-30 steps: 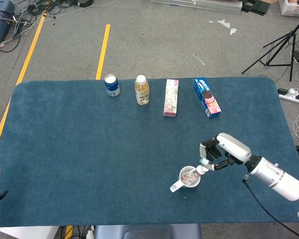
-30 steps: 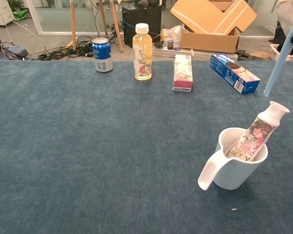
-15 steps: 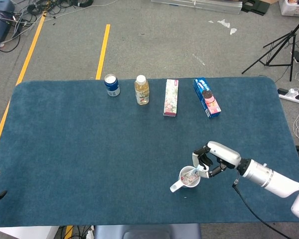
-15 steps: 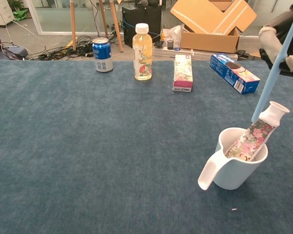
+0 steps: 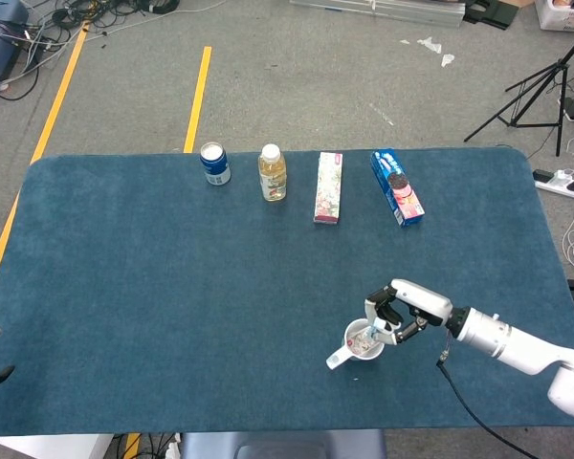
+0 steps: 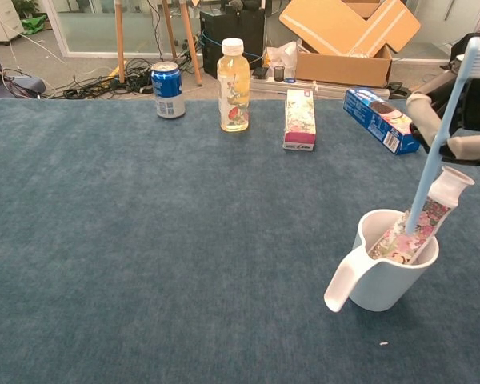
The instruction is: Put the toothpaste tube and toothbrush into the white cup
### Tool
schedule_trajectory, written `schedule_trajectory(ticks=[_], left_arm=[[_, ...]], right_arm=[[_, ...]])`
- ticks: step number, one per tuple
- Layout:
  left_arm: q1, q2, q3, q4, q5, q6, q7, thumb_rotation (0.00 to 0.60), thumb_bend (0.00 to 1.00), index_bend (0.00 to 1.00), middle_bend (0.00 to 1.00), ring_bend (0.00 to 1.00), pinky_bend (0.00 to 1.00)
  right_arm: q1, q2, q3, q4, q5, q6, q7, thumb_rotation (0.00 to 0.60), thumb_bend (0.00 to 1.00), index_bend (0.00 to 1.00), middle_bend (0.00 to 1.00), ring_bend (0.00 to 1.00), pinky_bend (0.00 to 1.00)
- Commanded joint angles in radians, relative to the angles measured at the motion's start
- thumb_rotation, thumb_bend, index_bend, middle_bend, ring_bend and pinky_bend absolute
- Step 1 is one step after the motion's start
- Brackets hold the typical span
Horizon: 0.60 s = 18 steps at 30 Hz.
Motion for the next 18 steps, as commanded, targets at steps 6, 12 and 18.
schedule_trajectory(ticks=[6, 12, 18], left_arm=[[0.001, 0.002, 0.001, -0.002, 0.005, 0.002, -0.005, 0.6, 0.0, 0.38, 0.14, 0.16, 0.18], [0.001, 0.003, 0.001, -0.001, 0.004, 0.002, -0.006, 0.6, 0.0, 0.39, 0.14, 0.16, 0.18], [0.0, 0.002, 0.001, -0.002, 0.002, 0.0, -0.003, 0.6, 0.0, 0.39, 0.14, 0.16, 0.18]], right_arm=[[0.024, -0.039, -0.035, 0.04, 0.003, 0.003, 0.013, 0.6, 0.25, 0.64, 0.78, 0.77, 0.79], [0.037, -0.047, -0.054, 0.05, 0.009, 0.008, 0.016, 0.6, 0.25, 0.64, 0.78, 0.77, 0.79], [0.04, -0.041, -0.065, 0.051, 0.025, 0.021, 0.016, 0.6, 0.24, 0.64, 0.78, 0.77, 0.79]])
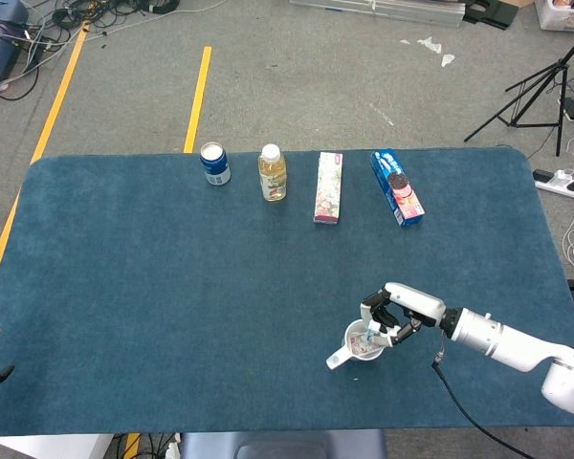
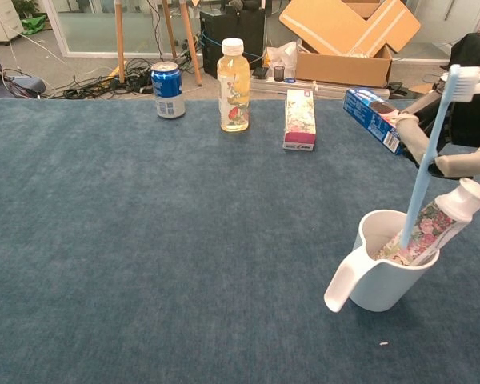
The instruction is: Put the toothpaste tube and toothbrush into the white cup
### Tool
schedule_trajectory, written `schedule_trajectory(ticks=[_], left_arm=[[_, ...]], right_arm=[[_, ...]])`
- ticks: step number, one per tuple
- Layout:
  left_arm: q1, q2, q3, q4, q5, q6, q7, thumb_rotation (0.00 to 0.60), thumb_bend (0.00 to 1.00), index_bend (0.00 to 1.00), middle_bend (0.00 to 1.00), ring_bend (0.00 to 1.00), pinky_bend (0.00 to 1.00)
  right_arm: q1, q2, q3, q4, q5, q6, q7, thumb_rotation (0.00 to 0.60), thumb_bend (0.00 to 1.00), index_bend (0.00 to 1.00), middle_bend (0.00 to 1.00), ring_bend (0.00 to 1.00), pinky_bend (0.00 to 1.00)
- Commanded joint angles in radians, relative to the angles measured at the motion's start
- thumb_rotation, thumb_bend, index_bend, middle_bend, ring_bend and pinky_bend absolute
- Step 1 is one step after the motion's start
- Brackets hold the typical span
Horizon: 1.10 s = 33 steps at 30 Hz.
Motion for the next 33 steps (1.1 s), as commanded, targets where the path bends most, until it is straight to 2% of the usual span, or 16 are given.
schedule_trajectory(ticks=[1, 14, 25, 28, 32, 33], left_arm=[[-0.001, -0.001, 0.0, 0.0, -0.001, -0.002, 0.002, 0.6, 0.0, 0.39, 0.14, 0.16, 0.18], [-0.001, 0.0, 0.001, 0.001, -0.001, -0.004, 0.0, 0.6, 0.0, 0.39, 0.14, 0.16, 0.18], [-0.002, 0.0, 0.001, 0.001, 0.001, -0.003, 0.0, 0.6, 0.0, 0.39, 0.14, 0.16, 0.18], [-0.002, -0.001, 0.001, 0.001, 0.0, -0.003, 0.002, 0.6, 0.0, 0.39, 0.14, 0.16, 0.18], [-0.002, -0.002, 0.002, -0.001, 0.002, -0.003, 0.008, 0.6, 0.0, 0.39, 0.14, 0.16, 0.18], [-0.003, -0.003, 0.003, -0.002, 0.002, -0.003, 0.011, 0.6, 0.0, 0.39, 0.14, 0.16, 0.18]], right_arm=[[0.001, 0.004, -0.004, -0.001, 0.005, 0.005, -0.002, 0.6, 0.24, 0.63, 0.78, 0.77, 0.79], [0.012, 0.012, -0.024, -0.006, 0.021, 0.007, -0.019, 0.6, 0.17, 0.5, 0.78, 0.76, 0.78], [-0.007, 0.031, -0.027, -0.019, 0.042, 0.042, -0.054, 0.6, 0.16, 0.47, 0.78, 0.76, 0.78], [-0.031, 0.064, -0.02, -0.047, 0.061, 0.064, -0.115, 0.6, 0.16, 0.47, 0.78, 0.76, 0.78], [-0.078, 0.129, 0.005, -0.132, 0.121, 0.072, -0.305, 0.6, 0.16, 0.47, 0.78, 0.76, 0.78], [-0.096, 0.15, 0.015, -0.167, 0.146, 0.071, -0.385, 0.6, 0.16, 0.47, 0.78, 0.76, 0.78]])
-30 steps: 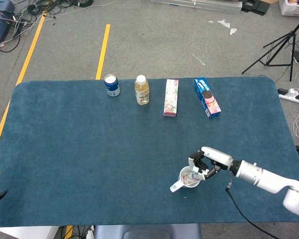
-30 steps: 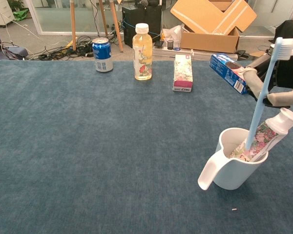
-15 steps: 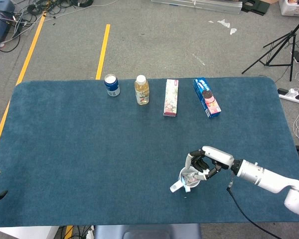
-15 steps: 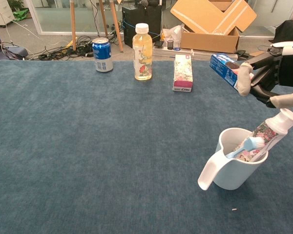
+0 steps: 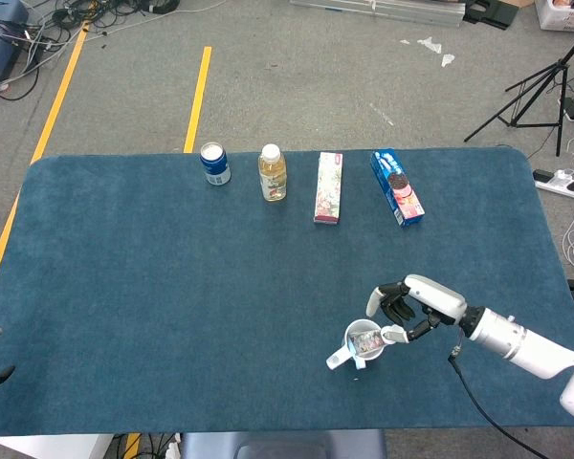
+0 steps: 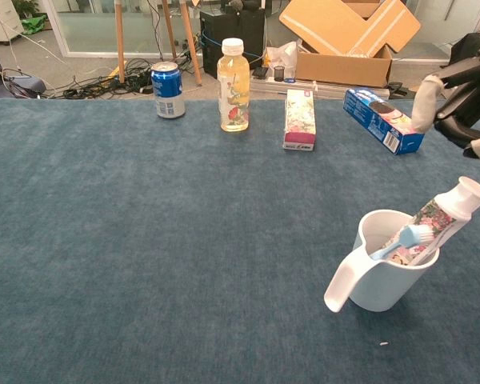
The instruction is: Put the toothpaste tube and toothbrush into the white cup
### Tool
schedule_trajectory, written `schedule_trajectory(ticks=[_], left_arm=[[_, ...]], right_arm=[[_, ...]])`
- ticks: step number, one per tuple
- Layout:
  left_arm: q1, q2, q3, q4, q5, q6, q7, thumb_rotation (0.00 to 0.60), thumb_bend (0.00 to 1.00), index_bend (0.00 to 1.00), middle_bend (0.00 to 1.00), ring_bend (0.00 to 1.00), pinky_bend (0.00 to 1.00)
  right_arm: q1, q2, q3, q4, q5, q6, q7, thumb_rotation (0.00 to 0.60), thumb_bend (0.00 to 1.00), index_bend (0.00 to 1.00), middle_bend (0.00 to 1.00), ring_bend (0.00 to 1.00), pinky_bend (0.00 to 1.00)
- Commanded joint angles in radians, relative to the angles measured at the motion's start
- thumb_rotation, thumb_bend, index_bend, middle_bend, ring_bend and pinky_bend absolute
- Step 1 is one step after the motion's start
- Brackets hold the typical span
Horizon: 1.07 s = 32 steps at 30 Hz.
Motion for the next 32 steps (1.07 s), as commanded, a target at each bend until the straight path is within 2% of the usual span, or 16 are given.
schedule_trajectory(ticks=[1, 5, 8, 12, 16, 18, 20, 22, 26, 32], left_arm=[[0.0, -0.002, 0.001, -0.002, 0.002, 0.001, 0.005, 0.6, 0.0, 0.39, 0.14, 0.16, 0.18], [-0.001, -0.003, 0.002, -0.005, 0.004, 0.001, 0.012, 0.6, 0.0, 0.39, 0.14, 0.16, 0.18], [-0.001, -0.005, 0.004, -0.008, 0.008, 0.002, 0.015, 0.6, 0.0, 0.39, 0.14, 0.16, 0.18], [-0.002, -0.002, 0.008, -0.018, 0.023, 0.006, 0.016, 0.6, 0.0, 0.39, 0.14, 0.16, 0.18], [0.001, -0.003, 0.013, -0.026, 0.049, 0.019, 0.018, 0.6, 0.0, 0.39, 0.14, 0.16, 0.18], [0.001, -0.007, 0.015, -0.024, 0.066, 0.027, 0.016, 0.6, 0.0, 0.39, 0.14, 0.16, 0.19], [0.001, -0.009, 0.018, -0.025, 0.077, 0.032, 0.019, 0.6, 0.0, 0.39, 0.14, 0.16, 0.19], [0.001, -0.009, 0.02, -0.028, 0.086, 0.033, 0.022, 0.6, 0.0, 0.39, 0.14, 0.16, 0.19], [-0.001, -0.011, 0.023, -0.036, 0.104, 0.039, 0.031, 0.6, 0.0, 0.39, 0.14, 0.16, 0.19], [-0.008, -0.019, 0.026, -0.037, 0.107, 0.027, 0.04, 0.6, 0.0, 0.39, 0.14, 0.16, 0.19]], right_arm=[[-0.071, 0.088, 0.039, -0.126, 0.094, 0.01, -0.276, 0.6, 0.16, 0.47, 0.78, 0.76, 0.78], [-0.157, 0.128, 0.095, -0.229, 0.221, 0.025, -0.683, 0.6, 0.16, 0.47, 0.78, 0.76, 0.78], [-0.234, 0.109, 0.145, -0.271, 0.322, 0.076, -1.044, 0.6, 0.16, 0.47, 0.78, 0.76, 0.78], [-0.298, 0.064, 0.179, -0.274, 0.388, 0.12, -1.29, 0.6, 0.16, 0.46, 0.73, 0.75, 0.78], [-0.345, 0.017, 0.204, -0.241, 0.416, 0.156, -1.398, 0.6, 0.16, 0.44, 0.62, 0.67, 0.77], [-0.37, -0.013, 0.217, -0.22, 0.433, 0.179, -1.465, 0.6, 0.14, 0.44, 0.54, 0.62, 0.72], [-0.395, -0.042, 0.23, -0.207, 0.449, 0.202, -1.516, 0.6, 0.11, 0.42, 0.44, 0.52, 0.62], [-0.415, -0.064, 0.239, -0.196, 0.46, 0.217, -1.545, 0.6, 0.11, 0.42, 0.4, 0.45, 0.57], [-0.447, -0.102, 0.251, -0.17, 0.468, 0.229, -1.55, 0.6, 0.1, 0.41, 0.37, 0.36, 0.51], [-0.473, -0.12, 0.25, -0.139, 0.447, 0.207, -1.472, 0.6, 0.1, 0.41, 0.36, 0.35, 0.51]])
